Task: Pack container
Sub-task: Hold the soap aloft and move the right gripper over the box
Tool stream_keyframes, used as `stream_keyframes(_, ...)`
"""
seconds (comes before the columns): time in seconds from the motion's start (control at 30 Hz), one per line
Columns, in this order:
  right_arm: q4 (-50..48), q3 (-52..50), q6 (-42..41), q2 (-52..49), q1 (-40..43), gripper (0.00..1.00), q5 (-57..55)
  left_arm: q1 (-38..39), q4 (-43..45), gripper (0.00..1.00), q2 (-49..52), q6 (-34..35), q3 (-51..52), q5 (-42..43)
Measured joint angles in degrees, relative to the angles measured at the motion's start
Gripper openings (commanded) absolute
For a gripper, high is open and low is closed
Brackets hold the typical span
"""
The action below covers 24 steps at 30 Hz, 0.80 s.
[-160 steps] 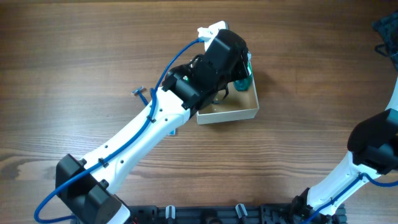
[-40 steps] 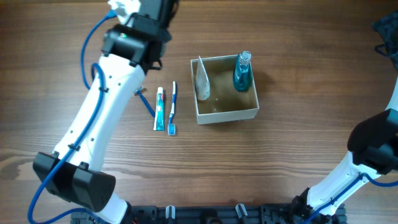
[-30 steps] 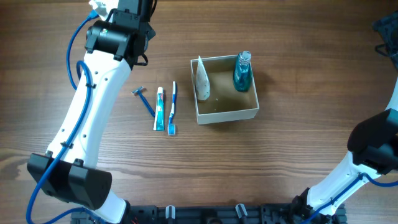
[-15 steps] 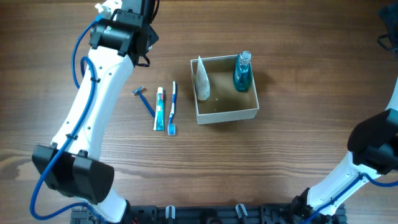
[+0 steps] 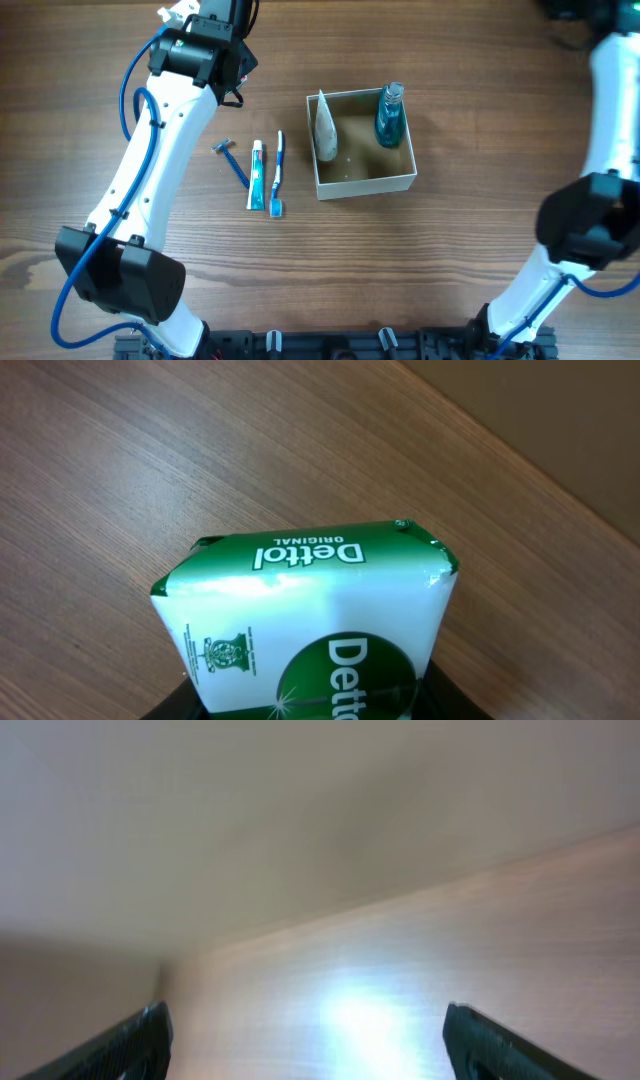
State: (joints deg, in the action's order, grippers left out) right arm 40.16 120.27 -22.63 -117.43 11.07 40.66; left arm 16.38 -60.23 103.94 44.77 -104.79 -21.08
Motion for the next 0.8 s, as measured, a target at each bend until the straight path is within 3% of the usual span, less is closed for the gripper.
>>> stream_keyframes(0.13,12.83,-0.04,10.47,2.75,-8.96,0.96,-8.28,0.0,-0.02,0.19,0.0,0.0,0.0,-0.02)
stream_keyframes(0.3,21.9,-0.02,19.43,10.45,-18.71,0.96,-21.46,-0.02,0.04,0.19,0.0,0.0,-0.02,0.0)
stream_keyframes(0.53,30.95,0.52,22.1,17.88,-25.75,0.96,-27.04,-0.02,0.85,0.2,0.0,0.0,-0.02,-0.02)
stream_keyframes(0.8,40.04,0.52,23.87,16.92,-32.54,0.96,-28.22,-0.02,1.9,0.2,0.0,0.0,-0.02,-2.34)
